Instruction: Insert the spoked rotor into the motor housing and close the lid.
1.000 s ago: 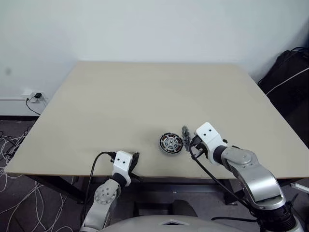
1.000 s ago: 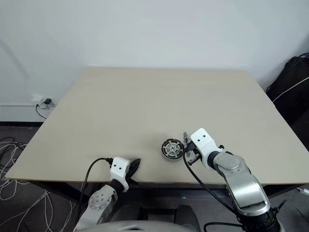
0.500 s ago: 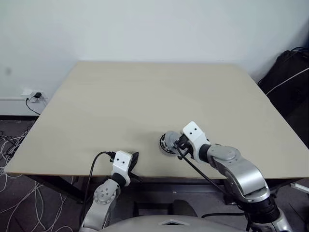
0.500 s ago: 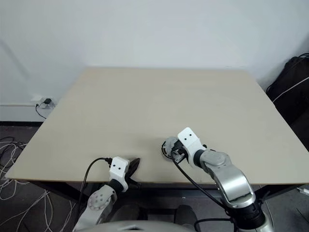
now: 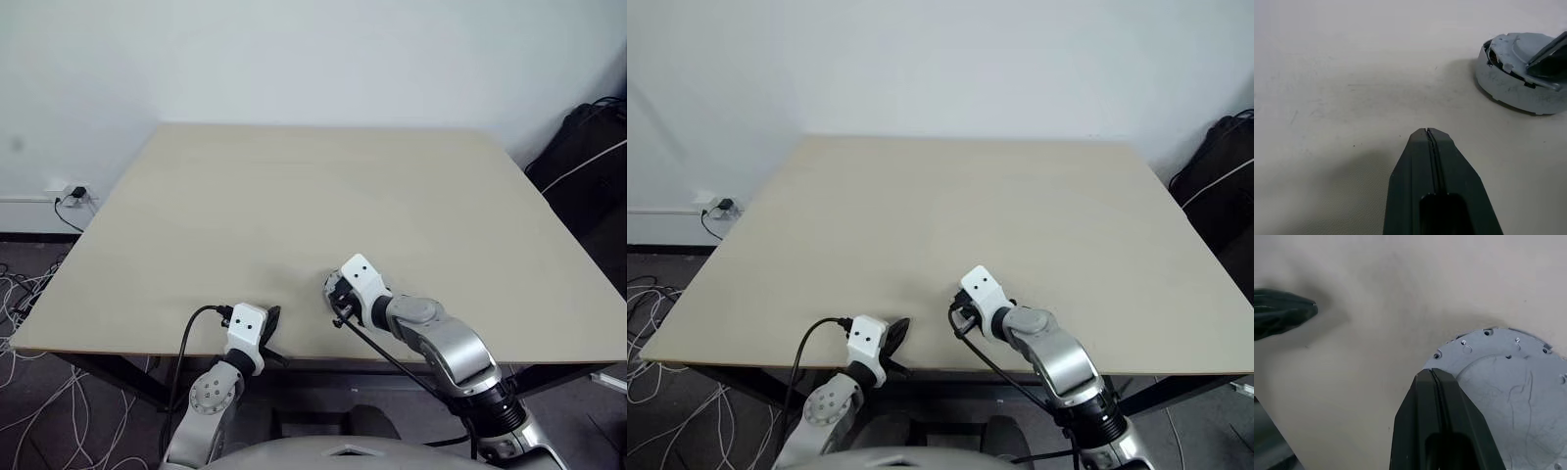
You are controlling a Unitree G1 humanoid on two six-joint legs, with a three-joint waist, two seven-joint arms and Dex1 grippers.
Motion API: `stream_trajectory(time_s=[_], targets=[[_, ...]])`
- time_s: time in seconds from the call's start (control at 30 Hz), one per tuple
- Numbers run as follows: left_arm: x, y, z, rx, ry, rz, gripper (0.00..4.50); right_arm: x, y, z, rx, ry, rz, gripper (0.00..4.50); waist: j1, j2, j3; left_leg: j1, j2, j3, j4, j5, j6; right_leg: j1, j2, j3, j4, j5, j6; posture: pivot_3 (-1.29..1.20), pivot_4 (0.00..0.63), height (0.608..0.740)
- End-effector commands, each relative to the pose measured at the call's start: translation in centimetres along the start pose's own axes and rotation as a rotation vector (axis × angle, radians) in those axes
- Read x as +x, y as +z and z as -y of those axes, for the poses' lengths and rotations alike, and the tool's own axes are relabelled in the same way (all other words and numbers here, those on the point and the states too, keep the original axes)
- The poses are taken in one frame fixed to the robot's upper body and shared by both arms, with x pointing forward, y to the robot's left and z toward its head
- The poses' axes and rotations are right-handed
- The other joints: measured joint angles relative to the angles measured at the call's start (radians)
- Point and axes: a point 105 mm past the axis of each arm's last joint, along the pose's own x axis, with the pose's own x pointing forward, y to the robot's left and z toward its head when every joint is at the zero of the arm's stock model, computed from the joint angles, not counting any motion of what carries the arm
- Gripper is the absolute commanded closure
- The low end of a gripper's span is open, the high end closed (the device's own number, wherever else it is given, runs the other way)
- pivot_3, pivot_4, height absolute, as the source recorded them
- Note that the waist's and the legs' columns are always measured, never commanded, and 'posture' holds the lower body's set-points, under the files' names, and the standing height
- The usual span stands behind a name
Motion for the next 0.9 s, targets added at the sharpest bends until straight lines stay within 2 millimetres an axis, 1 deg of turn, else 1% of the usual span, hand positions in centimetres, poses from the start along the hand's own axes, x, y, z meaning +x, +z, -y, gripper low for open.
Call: stream_trajectory(time_s=[0.03, 0.1, 0.2, 0.33, 0.5, 0.57, 0.6, 0.77, 0.9], targets=[[0.0, 1.5, 0.0, 0.017, 0.0, 0.048, 4.5, -2.3, 4.5, -0.2, -0.035, 0.02, 0.285, 4.49, 0.0, 0.0, 0.0, 0.0, 0.0, 0.0, 0.0, 0.0, 0.0, 0.0, 0.0, 0.0, 0.0, 0.0, 0.0, 0.0, 0.0, 0.74], [0.0, 1.4, 0.0, 0.015, -0.001, 0.045, 4.5, -3.2, 5.1, -0.2, -0.077, 0.022, 0.347, 4.49, -0.001, 0.0, 0.001, -0.001, 0.0, 0.0, 0.0, 0.0, 0.0, 0.0, 0.001, 0.0, -0.001, -0.003, 0.004, 0.0, 0.0, 0.74], [0.1, 1.1, -0.1, 0.015, -0.007, 0.04, 4.5, -3.9, 4.5, 0.5, -0.153, 0.015, 0.353, 3.93, -0.001, -0.001, 0.001, 0.0, 0.0, 0.0, 0.0, 0.0, 0.0, 0.0, 0.001, 0.0, -0.001, -0.003, 0.005, 0.0, 0.0, 0.74], [0.2, 0.8, -0.1, 0.017, -0.015, 0.034, 4.5, -3.9, 2.3, 2.1, -0.312, -0.048, 0.269, 2.61, 0.001, -0.001, 0.001, 0.0, 0.0, 0.0, 0.0, 0.0, 0.0, 0.0, 0.0, 0.0, -0.001, -0.003, 0.005, 0.0, 0.0, 0.74], [0.3, 0.5, -0.2, 0.016, -0.017, 0.031, 4.5, -3.9, 1.7, 3.3, -0.285, -0.059, 0.271, 0.99, -0.001, -0.001, 0.001, 0.0, 0.001, 0.0, 0.0, 0.0, 0.0, 0.0, 0.001, 0.0, -0.001, -0.002, 0.004, 0.0, 0.0, 0.74], [0.3, 0.5, -0.2, 0.016, -0.017, 0.03, 4.5, -3.7, 1.5, 3.6, -0.271, -0.058, 0.265, 0.3, 0.0, -0.001, 0.001, 0.0, 0.001, 0.0, 0.0, 0.0, 0.0, 0.0, 0.002, 0.0, -0.001, 0.0, 0.0, 0.0, 0.0, 0.74], [0.4, 0.5, -0.2, 0.016, -0.016, 0.03, 4.5, -3.6, 1.4, 3.6, -0.263, -0.054, 0.26, 0.02, 0.001, -0.002, 0.001, 0.0, 0.001, 0.0, 0.0, 0.0, 0.0, 0.0, 0.002, 0.0, -0.001, 0.0, 0.0, 0.0, 0.0, 0.74], [0.4, 0.6, -0.2, 0.016, -0.011, 0.034, 4.5, -2.8, 0.4, 3.8, -0.204, -0.028, 0.223, 0.02, 0.004, -0.002, 0.002, 0.0, 0.0, 0.0, 0.001, 0.0, 0.0, 0.001, 0.001, 0.0, -0.001, 0.0, 0.0, 0.0, 0.0, 0.74], [0.4, 0.8, -0.2, 0.018, -0.007, 0.038, 4.5, -2.3, 0.3, 4.2, -0.148, -0.026, 0.22, 0.02, 0.007, -0.002, 0.002, 0.0, 0.0, 0.0, 0.001, 0.0, 0.0, 0.001, 0.001, 0.0, 0.0, 0.0, 0.0, 0.0, 0.0, 0.74]])
